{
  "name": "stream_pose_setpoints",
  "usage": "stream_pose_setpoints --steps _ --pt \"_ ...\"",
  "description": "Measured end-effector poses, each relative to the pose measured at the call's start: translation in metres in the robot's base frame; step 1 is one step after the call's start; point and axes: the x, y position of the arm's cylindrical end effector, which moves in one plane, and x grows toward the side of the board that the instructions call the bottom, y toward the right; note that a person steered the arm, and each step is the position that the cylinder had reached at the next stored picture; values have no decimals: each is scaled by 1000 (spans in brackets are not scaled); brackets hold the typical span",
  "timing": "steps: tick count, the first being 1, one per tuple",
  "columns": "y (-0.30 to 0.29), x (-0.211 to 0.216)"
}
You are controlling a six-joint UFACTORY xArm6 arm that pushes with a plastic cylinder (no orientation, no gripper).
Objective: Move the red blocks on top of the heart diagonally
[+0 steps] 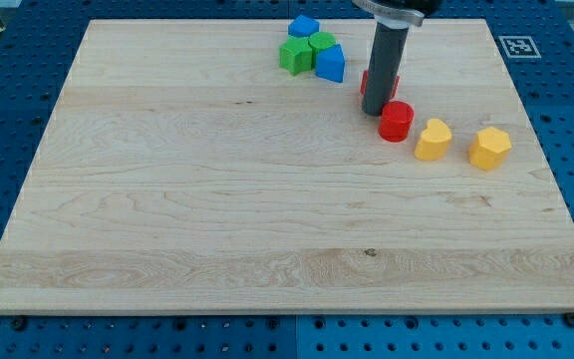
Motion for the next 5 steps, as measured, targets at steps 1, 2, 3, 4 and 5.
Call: stream_pose_setpoints --steps 1,2,3,4,5 --pt "-19 3" --pt "-23 6" --pt "-23 7" --pt "-23 26" --pt "-21 34"
